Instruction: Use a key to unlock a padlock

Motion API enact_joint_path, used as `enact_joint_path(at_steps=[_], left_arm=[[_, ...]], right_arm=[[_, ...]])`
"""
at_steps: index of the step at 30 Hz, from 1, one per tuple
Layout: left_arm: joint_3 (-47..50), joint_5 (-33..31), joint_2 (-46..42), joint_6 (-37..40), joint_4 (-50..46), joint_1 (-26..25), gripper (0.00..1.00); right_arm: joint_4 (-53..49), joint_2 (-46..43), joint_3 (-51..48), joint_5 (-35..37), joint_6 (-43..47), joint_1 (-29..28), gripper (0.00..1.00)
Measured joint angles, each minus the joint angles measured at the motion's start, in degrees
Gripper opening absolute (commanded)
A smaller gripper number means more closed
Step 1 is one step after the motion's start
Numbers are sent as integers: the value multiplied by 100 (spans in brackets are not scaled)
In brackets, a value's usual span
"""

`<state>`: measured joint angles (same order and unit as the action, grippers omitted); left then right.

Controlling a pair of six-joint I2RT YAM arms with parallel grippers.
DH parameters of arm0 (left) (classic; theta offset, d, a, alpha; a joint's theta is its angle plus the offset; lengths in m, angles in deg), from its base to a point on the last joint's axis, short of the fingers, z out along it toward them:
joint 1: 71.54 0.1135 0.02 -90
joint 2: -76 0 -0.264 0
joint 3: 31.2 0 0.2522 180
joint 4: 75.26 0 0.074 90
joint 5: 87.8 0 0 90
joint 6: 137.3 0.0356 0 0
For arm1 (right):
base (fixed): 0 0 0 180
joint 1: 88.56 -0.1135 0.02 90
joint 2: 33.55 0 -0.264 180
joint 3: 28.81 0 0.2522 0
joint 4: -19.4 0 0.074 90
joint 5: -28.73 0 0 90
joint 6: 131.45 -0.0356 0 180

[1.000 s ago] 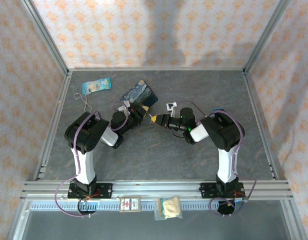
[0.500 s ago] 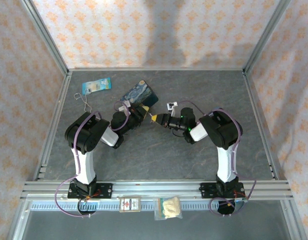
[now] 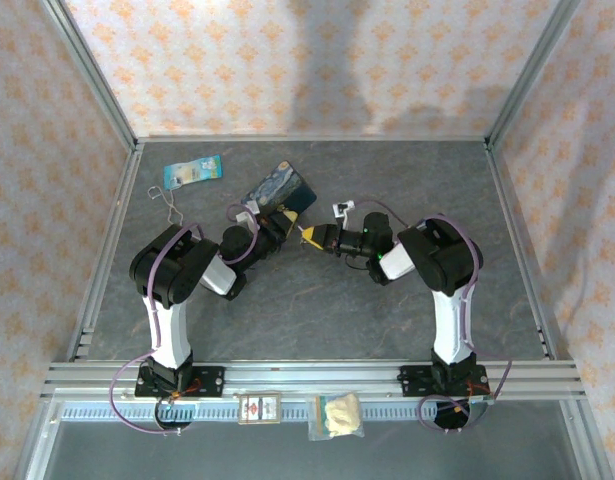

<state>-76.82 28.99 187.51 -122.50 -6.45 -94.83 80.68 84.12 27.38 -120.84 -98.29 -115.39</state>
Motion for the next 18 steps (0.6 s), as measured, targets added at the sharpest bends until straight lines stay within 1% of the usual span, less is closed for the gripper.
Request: enact_joint_path(at_steps=[6,18], left_arm=[[-2,-2,13,-2,74,0,0],[17,-160,11,68,76,-4,0]], right_arm=[[-13,4,50,-81,-37,26,0],[-420,4,293,-243,-46,70,0]])
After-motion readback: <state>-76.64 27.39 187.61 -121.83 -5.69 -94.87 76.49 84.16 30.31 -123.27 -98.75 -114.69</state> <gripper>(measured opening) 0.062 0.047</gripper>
